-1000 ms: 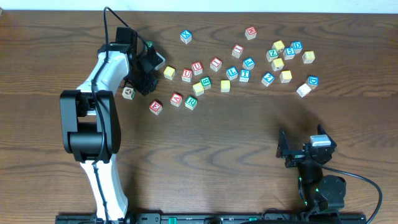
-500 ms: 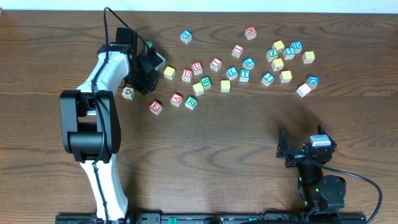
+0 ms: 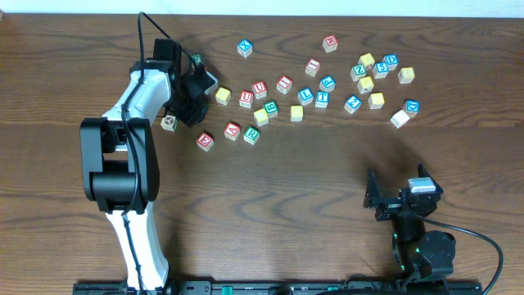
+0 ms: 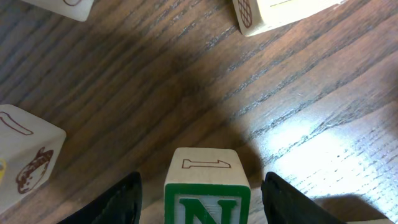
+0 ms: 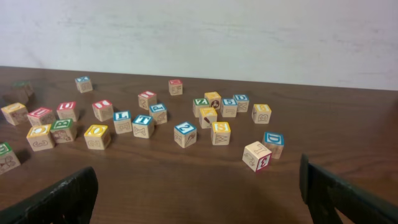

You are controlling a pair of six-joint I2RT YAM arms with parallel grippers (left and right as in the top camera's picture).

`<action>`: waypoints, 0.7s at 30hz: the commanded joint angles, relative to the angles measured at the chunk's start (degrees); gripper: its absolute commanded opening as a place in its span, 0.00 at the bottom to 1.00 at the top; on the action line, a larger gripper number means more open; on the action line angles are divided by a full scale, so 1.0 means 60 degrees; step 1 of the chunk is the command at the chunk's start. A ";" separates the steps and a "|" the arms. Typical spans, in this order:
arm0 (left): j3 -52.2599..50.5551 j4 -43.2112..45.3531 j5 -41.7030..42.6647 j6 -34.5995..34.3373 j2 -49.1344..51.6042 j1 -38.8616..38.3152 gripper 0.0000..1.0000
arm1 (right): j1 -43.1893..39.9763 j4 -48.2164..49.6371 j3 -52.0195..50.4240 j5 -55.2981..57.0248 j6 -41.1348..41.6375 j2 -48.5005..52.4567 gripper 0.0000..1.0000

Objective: Spell out NEURIPS
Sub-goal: 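Lower the left gripper and grasp the green N block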

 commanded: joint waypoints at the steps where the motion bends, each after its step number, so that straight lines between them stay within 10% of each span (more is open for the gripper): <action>1: -0.0080 0.0106 0.0160 0.0022 0.0171 0.0040 0.60 | -0.0047 -0.0040 -0.0011 -0.0018 0.0069 -0.0040 0.99; 21: -0.0080 0.0255 0.0160 0.0018 0.0171 0.0040 0.33 | -0.0047 -0.0040 -0.0011 -0.0018 0.0069 -0.0040 0.99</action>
